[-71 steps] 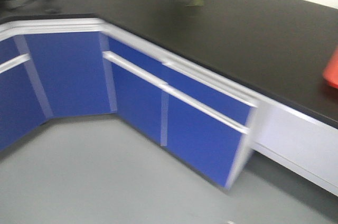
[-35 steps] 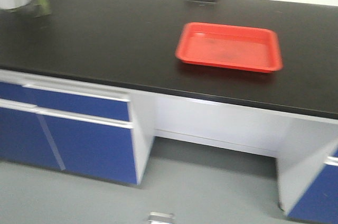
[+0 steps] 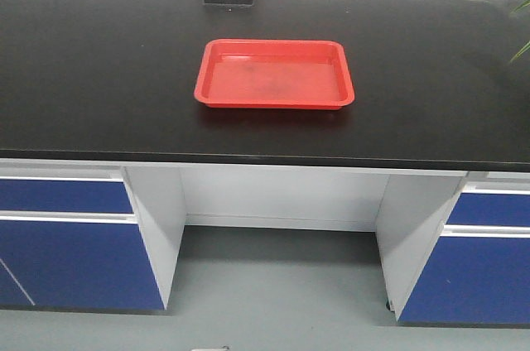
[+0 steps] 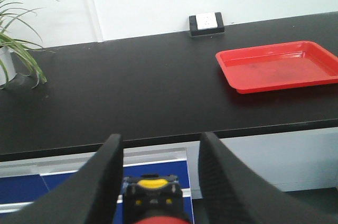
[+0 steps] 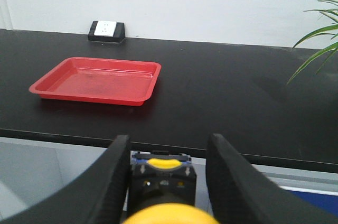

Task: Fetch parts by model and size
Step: 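Drive up to the bench and stop facing the red tray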

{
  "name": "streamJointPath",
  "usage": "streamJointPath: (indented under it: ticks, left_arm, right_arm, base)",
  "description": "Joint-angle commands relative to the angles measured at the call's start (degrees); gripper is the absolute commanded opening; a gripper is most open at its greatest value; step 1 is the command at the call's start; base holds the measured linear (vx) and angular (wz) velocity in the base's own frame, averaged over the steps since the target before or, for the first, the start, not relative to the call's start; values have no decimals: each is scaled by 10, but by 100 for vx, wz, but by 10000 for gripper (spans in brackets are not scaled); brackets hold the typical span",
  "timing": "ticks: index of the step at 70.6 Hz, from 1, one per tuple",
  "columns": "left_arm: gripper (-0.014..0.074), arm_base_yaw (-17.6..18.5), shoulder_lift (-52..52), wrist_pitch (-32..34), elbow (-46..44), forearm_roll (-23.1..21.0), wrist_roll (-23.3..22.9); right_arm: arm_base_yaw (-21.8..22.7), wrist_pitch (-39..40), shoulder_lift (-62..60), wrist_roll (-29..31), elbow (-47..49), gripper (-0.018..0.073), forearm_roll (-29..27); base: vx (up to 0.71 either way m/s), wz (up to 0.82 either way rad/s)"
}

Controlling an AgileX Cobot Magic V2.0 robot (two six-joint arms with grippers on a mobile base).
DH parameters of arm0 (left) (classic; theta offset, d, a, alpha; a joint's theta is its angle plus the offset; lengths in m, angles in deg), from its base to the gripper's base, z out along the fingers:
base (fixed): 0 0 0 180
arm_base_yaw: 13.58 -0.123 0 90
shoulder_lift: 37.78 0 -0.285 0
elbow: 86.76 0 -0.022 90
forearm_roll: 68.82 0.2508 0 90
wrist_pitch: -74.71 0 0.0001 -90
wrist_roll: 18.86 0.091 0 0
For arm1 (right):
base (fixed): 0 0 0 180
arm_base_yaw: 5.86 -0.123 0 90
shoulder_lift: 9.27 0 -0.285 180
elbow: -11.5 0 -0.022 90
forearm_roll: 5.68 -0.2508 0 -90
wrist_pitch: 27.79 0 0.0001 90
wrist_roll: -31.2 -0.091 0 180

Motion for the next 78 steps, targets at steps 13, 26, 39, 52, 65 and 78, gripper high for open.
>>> streamJointPath:
  ticks: [13,26,39,52,65,78]
  left_arm:
    - [-6,1,8,45,-13,6,-1]
    - [-6,1,8,45,-13,6,-1]
    - [-6,1,8,45,-13,6,-1]
    - [-6,1,8,45,-13,6,-1]
    - [-6,1,8,45,-13,6,-1]
    - [-6,1,8,45,-13,6,-1]
  right_arm:
    - [3,43,7,4,15,-2,15]
    - [3,43,7,4,15,-2,15]
    - [3,43,7,4,15,-2,15]
    - [3,43,7,4,15,-2,15]
    - [3,43,7,4,15,-2,15]
    - [3,43,7,4,15,-2,15]
  base:
    - [9,-11]
    - [12,-10]
    - [16,-2]
    - [20,4]
    - [22,3]
    - [24,1]
